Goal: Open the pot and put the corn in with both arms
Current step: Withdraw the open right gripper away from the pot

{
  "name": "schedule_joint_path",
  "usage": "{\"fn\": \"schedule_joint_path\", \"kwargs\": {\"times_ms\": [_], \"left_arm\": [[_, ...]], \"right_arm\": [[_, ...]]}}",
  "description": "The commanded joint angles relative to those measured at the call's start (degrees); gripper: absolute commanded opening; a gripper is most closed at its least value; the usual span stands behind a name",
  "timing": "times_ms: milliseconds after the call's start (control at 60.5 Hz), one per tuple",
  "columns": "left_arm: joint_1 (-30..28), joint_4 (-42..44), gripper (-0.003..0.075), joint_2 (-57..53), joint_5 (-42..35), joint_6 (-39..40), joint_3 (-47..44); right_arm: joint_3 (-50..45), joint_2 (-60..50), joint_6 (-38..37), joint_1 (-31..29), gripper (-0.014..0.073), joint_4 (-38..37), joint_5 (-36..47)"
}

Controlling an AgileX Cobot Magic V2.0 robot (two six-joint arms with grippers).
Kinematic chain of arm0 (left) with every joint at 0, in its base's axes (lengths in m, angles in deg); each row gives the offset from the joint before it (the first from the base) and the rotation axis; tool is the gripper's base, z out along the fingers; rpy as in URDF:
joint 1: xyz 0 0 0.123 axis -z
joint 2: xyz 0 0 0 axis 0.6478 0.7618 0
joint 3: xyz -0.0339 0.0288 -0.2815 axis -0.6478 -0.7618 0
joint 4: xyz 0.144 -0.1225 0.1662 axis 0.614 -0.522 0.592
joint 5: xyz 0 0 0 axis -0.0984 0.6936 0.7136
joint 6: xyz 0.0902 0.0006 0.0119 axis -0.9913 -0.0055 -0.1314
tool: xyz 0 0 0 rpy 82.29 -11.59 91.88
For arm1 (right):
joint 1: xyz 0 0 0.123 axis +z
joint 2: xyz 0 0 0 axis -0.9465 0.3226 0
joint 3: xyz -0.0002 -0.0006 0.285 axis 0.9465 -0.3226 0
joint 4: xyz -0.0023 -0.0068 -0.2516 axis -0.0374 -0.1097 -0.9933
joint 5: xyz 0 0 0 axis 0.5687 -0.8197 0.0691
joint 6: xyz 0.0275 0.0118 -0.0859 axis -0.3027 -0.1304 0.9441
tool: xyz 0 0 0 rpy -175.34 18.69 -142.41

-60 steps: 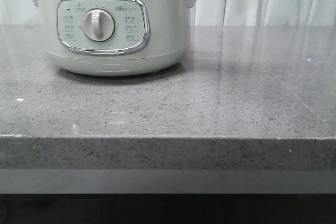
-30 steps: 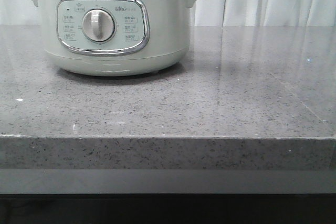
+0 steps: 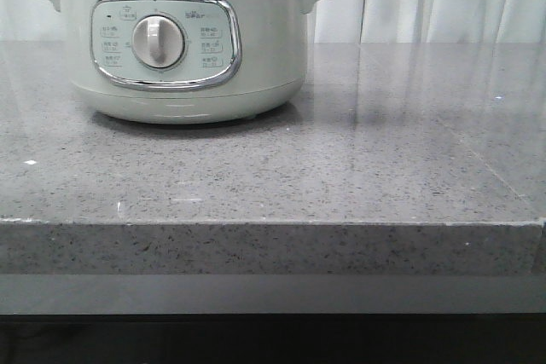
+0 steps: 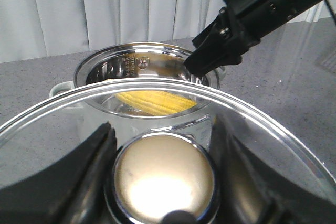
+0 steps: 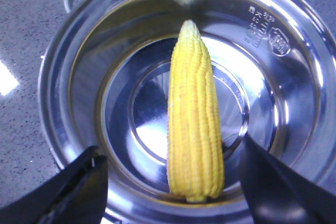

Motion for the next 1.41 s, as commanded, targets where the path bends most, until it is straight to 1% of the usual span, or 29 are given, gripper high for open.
{"fn": "schedule_joint_path", "kwargs": {"times_ms": [0,182,314,612,728,877,1059,1389], "left_arm": [[0.1,-0.8,0.0176,0.0,-8.4,0.4,2.2],[0.1,-0.8,0.0176,0.0,-8.4,0.4,2.2],[0.1,-0.8,0.0176,0.0,-8.4,0.4,2.2],[0.1,-0.8,0.0176,0.0,-8.4,0.4,2.2],[0.1,-0.8,0.0176,0.0,-8.4,0.4,2.2],[0.1,-0.8,0.0176,0.0,-8.4,0.4,2.2],[0.1,-0.8,0.0176,0.0,-8.4,0.4,2.2],[0.1,-0.8,0.0176,0.0,-8.4,0.4,2.2]], "right_arm": [[-2.4,-6.9,0.2,-0.1,0.0540,1.2,5.4],[-14.9,-16.8,0.2,-0.1,0.0540,2.1,13.1],[-25.6,-24.9,0.2,-0.1,0.0540,2.1,18.1],[-49.9,-42.8,0.2,-0.1,0.0540,2.1,32.3],[-57.6,-49.0,0.2,-0.1,0.0540,2.1,37.2],[-66.0,-55.3,0.2,-0.1,0.0540,2.1,41.1],[-71.7,-61.0,0.2,-0.1,0.0540,2.1,42.5],[-72.2,-61.9,0.2,-0.1,0.0540,2.1,42.3]]}}
